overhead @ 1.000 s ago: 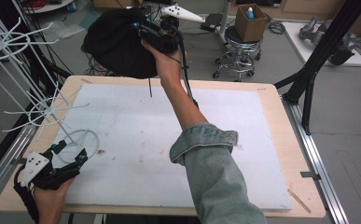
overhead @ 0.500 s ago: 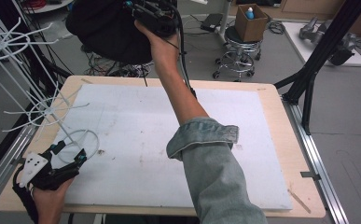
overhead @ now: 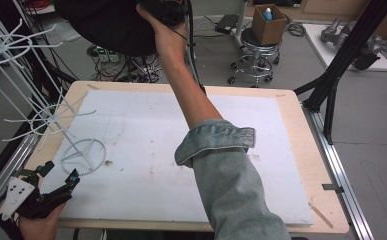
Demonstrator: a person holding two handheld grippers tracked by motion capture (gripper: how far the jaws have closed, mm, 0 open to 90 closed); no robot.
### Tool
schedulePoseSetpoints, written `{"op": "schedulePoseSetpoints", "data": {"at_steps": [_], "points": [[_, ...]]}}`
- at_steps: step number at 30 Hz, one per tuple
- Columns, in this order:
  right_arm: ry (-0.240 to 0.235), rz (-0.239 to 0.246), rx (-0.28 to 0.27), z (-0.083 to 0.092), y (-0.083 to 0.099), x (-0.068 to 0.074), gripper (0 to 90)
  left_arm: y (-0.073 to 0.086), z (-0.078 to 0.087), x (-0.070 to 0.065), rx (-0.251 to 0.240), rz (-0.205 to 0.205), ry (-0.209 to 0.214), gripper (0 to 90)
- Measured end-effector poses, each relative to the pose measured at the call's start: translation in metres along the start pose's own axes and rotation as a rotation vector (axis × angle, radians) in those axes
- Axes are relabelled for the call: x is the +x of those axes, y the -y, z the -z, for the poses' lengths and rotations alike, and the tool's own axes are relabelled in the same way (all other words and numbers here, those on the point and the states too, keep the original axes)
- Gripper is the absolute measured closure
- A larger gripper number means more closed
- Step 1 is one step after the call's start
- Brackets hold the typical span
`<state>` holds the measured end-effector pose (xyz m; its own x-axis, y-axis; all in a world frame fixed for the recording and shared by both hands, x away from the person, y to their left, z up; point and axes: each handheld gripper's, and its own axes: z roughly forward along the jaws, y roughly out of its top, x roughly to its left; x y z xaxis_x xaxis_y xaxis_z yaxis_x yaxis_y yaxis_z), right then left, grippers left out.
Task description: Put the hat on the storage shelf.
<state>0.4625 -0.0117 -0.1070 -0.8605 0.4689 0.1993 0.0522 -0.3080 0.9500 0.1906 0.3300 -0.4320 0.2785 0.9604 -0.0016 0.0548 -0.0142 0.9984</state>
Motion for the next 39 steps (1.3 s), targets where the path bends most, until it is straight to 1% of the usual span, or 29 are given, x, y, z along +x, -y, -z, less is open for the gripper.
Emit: {"op": "schedulePoseSetpoints", "data": {"at_steps": [3,7,9,13,16,18,22,24,27,30,35,36,39], "points": [[-0.009,-0.006,-0.01,-0.002,-0.002,0.004,74.8,0.0,0.006,0.002,-0.004,0.004,-0.013,19.3],[-0.033,-0.018,-0.021,-0.007,-0.005,0.01,74.8,0.001,0.014,0.003,-0.006,0.002,-0.031,19.3],[-0.049,-0.038,-0.03,-0.009,-0.006,0.014,74.7,0.001,0.019,0.004,-0.009,0.002,-0.04,19.3],[-0.059,-0.045,-0.037,-0.01,-0.007,0.017,74.7,0.002,0.027,0.006,-0.014,0.005,-0.055,19.2],[-0.072,-0.07,-0.052,-0.011,-0.009,0.02,74.7,0.002,0.031,0.007,-0.017,0.004,-0.066,19.3],[-0.075,-0.067,-0.056,-0.012,-0.009,0.021,74.7,0.002,0.033,0.007,-0.017,0.001,-0.07,19.3],[-0.088,-0.082,-0.045,-0.014,-0.008,0.025,74.6,0.002,0.036,0.007,-0.019,0.001,-0.076,19.2],[-0.094,-0.104,-0.041,-0.015,-0.008,0.026,74.6,0.002,0.037,0.007,-0.018,-0.001,-0.077,19.3],[-0.098,-0.11,-0.036,-0.017,-0.007,0.028,74.6,0.002,0.038,0.007,-0.019,-0.002,-0.077,19.2],[-0.099,-0.127,-0.031,-0.02,-0.005,0.03,74.4,0.002,0.039,0.008,-0.021,-0.002,-0.08,19.3],[-0.097,-0.133,-0.021,-0.022,-0.002,0.033,74.4,0.002,0.041,0.008,-0.022,-0.002,-0.085,19.3],[-0.097,-0.145,-0.012,-0.023,-0.001,0.034,74.4,0.002,0.041,0.008,-0.022,-0.002,-0.086,19.2],[-0.094,-0.157,-0.004,-0.023,-0.001,0.036,74.4,0.002,0.041,0.008,-0.019,-0.004,-0.084,19.3]]}}
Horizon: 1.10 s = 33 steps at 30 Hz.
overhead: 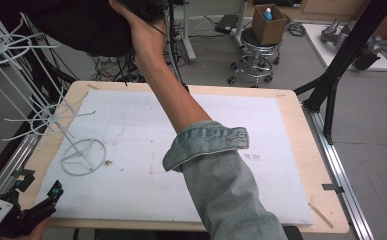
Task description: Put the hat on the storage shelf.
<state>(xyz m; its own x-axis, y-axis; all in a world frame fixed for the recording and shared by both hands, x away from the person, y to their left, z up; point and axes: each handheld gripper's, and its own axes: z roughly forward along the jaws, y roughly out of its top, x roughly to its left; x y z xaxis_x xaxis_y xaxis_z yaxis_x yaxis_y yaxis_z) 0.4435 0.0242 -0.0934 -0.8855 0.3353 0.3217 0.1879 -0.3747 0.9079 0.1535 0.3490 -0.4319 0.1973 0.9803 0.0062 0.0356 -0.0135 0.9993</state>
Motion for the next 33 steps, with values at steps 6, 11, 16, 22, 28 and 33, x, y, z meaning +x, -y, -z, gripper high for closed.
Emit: {"op": "schedulePoseSetpoints", "data": {"at_steps": [6,11,16,22,28,33], "points": [[0.005,0.001,-0.006,0.001,-0.001,0.004,74.2,0.0,0.0,0.0,0.0,0.0,0.0,19.3],[-0.001,-0.013,-0.02,0.004,-0.005,0.006,74.2,0.0,-0.001,0.0,0.0,-0.001,0.003,19.3],[-0.015,-0.026,-0.023,0.006,-0.007,0.007,73.8,0.0,-0.002,0.0,0.001,-0.001,0.003,19.3],[-0.008,-0.012,0.011,0.002,0.0,0.011,73.2,0.0,-0.003,-0.002,0.001,-0.001,0.007,19.3],[0.021,-0.009,0.044,-0.001,0.01,0.007,72.6,0.0,-0.003,0.0,0.002,0.0,0.004,19.3],[0.056,-0.011,0.074,-0.003,0.018,0.004,71.7,0.0,-0.004,-0.001,0.004,-0.005,0.006,19.3]]}}
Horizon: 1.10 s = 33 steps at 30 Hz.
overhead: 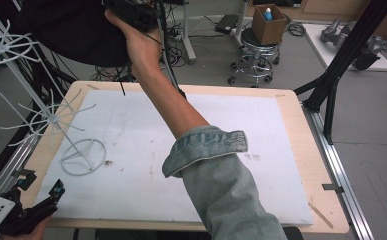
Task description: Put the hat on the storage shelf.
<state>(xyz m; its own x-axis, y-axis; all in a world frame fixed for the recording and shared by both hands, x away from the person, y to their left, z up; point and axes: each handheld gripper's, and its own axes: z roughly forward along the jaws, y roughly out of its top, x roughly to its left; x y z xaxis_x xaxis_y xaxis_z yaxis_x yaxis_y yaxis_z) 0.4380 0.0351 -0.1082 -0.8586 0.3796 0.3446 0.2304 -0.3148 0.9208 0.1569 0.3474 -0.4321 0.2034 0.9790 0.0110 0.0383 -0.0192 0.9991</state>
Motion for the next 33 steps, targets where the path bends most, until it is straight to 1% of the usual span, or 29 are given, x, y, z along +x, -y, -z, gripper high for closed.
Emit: {"op": "schedulePoseSetpoints", "data": {"at_steps": [2,4,7,8,16,18,21,24,26,33], "points": [[0.009,-0.005,0.009,-0.001,0.002,-0.002,71.2,0.0,0.0,0.0,0.0,0.0,-0.001,19.3],[0.008,-0.01,0.017,-0.001,0.003,-0.004,70.9,0.0,0.0,0.0,0.0,0.0,-0.001,19.3],[0.015,-0.016,0.051,-0.003,0.005,-0.006,69.7,0.0,0.0,0.0,0.001,0.0,-0.001,19.3],[0.021,-0.02,0.054,-0.003,0.006,-0.006,69.4,0.0,0.0,0.0,0.0,0.0,-0.001,19.3],[0.056,-0.005,0.085,-0.003,0.016,-0.011,67.0,0.0,0.0,0.0,0.001,0.0,-0.001,19.3],[0.055,0.001,0.089,-0.002,0.019,-0.012,66.3,0.0,0.0,0.0,0.001,0.0,-0.001,19.3],[0.046,-0.008,0.103,-0.002,0.025,-0.016,65.8,0.0,0.0,0.0,0.001,-0.001,0.001,19.3],[0.035,-0.044,0.109,-0.001,0.033,-0.023,65.0,0.0,0.0,-0.001,-0.001,0.0,0.001,19.3],[0.029,-0.054,0.113,-0.001,0.038,-0.026,64.7,0.0,0.0,0.0,-0.001,0.0,0.0,19.2],[0.024,-0.026,0.142,0.0,0.057,-0.035,63.4,0.0,-0.001,-0.001,-0.004,-0.002,0.002,19.3]]}}
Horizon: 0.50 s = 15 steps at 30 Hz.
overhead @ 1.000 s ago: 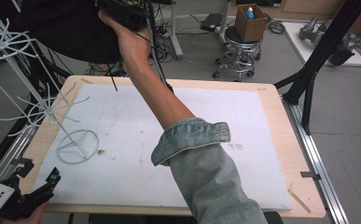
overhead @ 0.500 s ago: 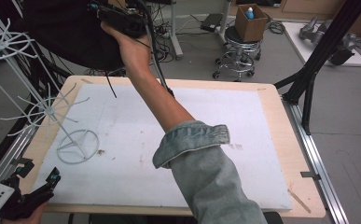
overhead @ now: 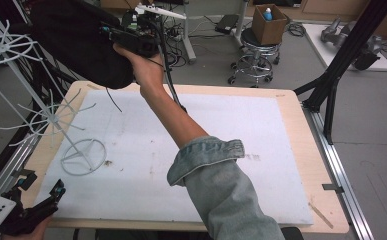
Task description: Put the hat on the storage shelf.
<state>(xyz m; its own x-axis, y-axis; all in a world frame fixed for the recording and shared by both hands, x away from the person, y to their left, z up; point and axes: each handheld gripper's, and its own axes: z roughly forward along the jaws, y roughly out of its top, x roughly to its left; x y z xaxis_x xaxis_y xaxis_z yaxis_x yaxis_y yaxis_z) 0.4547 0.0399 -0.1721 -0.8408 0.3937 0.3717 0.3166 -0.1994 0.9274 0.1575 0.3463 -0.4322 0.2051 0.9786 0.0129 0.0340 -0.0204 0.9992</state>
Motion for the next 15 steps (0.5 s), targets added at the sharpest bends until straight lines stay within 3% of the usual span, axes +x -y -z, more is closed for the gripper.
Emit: {"op": "schedulePoseSetpoints", "data": {"at_steps": [15], "points": [[-0.002,0.028,0.04,-0.003,0.021,-0.006,56.6,0.0,0.0,0.0,0.003,0.002,0.002,19.3]]}}
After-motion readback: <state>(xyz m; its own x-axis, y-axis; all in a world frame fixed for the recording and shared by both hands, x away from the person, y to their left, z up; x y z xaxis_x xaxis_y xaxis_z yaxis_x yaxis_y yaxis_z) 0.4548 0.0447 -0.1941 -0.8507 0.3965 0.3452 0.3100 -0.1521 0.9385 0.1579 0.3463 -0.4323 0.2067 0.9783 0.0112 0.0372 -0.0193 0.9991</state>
